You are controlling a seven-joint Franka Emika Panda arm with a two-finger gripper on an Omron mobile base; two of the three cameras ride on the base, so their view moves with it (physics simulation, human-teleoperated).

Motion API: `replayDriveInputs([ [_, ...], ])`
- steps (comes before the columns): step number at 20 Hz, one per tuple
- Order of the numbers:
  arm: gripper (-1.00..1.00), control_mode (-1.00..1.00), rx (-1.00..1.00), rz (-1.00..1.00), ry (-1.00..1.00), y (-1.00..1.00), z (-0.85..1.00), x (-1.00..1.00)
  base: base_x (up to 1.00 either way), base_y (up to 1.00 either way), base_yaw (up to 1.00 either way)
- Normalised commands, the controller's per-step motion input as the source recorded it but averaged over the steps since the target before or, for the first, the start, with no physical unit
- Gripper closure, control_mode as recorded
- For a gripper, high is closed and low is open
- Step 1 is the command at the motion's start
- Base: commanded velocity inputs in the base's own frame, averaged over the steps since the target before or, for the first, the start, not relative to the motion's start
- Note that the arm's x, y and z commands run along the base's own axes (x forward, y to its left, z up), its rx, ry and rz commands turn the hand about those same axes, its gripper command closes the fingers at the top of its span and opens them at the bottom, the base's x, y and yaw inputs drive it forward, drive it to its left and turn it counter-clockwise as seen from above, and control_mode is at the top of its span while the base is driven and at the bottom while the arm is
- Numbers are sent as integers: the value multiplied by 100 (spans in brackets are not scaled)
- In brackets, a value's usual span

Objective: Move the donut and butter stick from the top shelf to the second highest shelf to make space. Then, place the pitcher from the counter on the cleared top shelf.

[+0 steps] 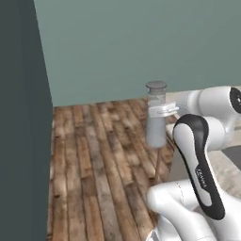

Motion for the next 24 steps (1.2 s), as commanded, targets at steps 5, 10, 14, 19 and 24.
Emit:
replayDriveInputs([
  [5,100,100,0,0,0,0,0,0,96,81,-35],
  [10,100,100,0,0,0,0,0,0,100,73,-30],
  [14,100,100,0,0,0,0,0,0,100,37,-32],
  [19,100,100,0,0,0,0,0,0,100,25,-34],
  [24,100,100,0,0,0,0,0,0,100,33,-34],
])
